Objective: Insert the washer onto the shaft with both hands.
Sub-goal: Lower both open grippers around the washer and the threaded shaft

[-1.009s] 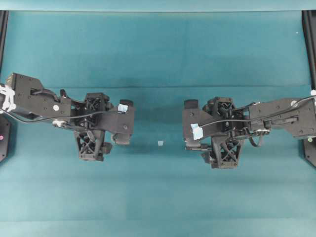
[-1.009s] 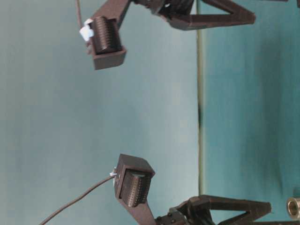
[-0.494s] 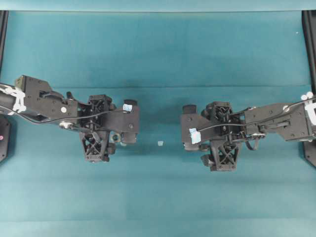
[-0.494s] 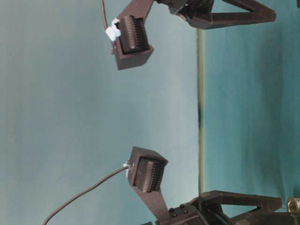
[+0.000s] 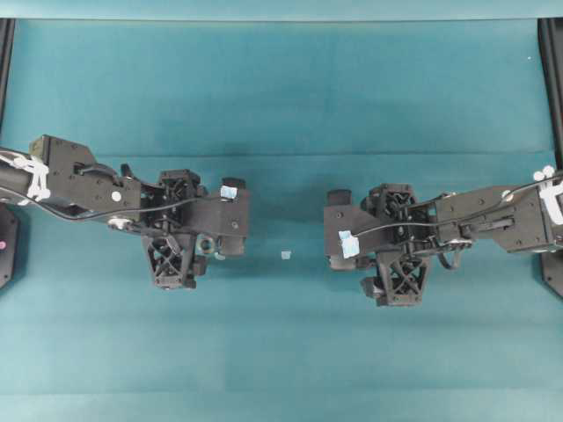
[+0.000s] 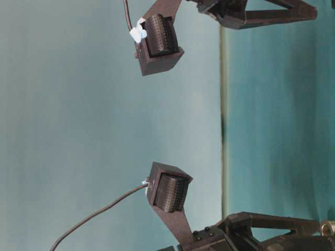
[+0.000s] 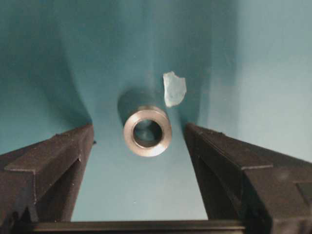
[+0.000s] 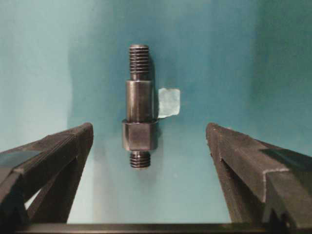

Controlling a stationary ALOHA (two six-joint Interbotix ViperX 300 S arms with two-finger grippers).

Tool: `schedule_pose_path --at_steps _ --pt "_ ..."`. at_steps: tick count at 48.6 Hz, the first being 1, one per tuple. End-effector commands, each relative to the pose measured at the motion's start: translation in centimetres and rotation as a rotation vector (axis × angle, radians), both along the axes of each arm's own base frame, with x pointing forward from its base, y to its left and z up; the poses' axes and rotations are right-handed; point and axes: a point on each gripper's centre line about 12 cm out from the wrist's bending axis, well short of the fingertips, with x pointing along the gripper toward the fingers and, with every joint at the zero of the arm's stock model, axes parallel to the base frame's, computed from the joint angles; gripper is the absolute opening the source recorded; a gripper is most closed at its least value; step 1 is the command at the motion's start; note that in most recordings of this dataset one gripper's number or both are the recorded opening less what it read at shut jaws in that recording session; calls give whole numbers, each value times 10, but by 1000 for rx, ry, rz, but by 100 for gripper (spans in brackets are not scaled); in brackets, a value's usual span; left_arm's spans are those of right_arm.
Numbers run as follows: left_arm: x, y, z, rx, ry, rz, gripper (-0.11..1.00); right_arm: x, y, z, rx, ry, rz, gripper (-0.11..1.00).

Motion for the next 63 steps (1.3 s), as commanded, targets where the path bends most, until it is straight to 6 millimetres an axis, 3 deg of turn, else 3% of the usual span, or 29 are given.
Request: schedule_pose_path --at_steps 1,63 --pt "5 0 5 1 -25 0 85 2 1 2 4 -18 0 88" --pt "5 0 5 0 -25 2 85 2 1 -11 3 -8 2 87"
